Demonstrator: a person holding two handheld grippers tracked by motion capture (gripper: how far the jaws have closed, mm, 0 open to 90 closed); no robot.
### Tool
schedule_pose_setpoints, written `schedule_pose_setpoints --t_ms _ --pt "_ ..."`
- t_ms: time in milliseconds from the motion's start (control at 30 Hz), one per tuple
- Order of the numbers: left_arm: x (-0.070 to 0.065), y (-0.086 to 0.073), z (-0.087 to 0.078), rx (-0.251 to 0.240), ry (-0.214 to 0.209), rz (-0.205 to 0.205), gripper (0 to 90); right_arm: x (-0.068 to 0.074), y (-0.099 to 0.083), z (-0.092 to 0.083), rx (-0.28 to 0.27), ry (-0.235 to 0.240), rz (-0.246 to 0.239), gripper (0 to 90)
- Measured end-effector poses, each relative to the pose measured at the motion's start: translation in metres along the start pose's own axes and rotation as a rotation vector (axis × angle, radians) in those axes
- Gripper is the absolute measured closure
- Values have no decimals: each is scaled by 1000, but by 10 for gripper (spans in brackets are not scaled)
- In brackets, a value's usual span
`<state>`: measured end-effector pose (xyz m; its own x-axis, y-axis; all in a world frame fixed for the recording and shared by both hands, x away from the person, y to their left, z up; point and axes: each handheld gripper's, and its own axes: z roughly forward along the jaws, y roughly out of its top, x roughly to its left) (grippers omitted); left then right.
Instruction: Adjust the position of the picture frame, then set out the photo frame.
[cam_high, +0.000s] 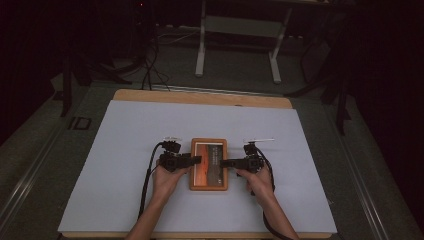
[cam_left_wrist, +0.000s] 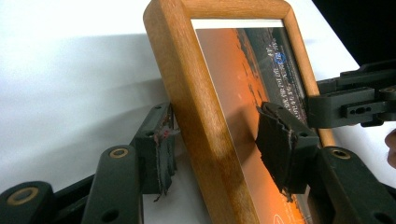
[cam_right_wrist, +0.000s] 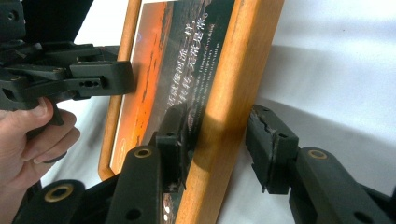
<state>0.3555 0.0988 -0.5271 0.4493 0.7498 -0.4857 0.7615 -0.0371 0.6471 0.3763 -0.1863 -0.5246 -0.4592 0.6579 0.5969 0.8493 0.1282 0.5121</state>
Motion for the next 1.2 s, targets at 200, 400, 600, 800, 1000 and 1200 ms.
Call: schedule_pose_setpoints --t_ms 200,400,600,800,1000,1200 --pt "2 1 1 -3 -19 11 472 2 -1 0 0 -13 -4 581" --pt "3 1 3 0 -36 24 476 1 -3 -4 2 -18 -4 584" --pt "-3 1 -5 -14 15 73 438 1 -3 -10 -16 -59 -50 538" --pt "-8 -1 -17 -47 51 109 435 -2 -2 -21 -58 -85 -68 525" --pt "-16 -5 -36 -98 81 145 431 3 1 -30 -91 -129 -126 517" --pt "-15 -13 -46 -112 91 143 427 15 6 -34 -109 -188 -221 512"
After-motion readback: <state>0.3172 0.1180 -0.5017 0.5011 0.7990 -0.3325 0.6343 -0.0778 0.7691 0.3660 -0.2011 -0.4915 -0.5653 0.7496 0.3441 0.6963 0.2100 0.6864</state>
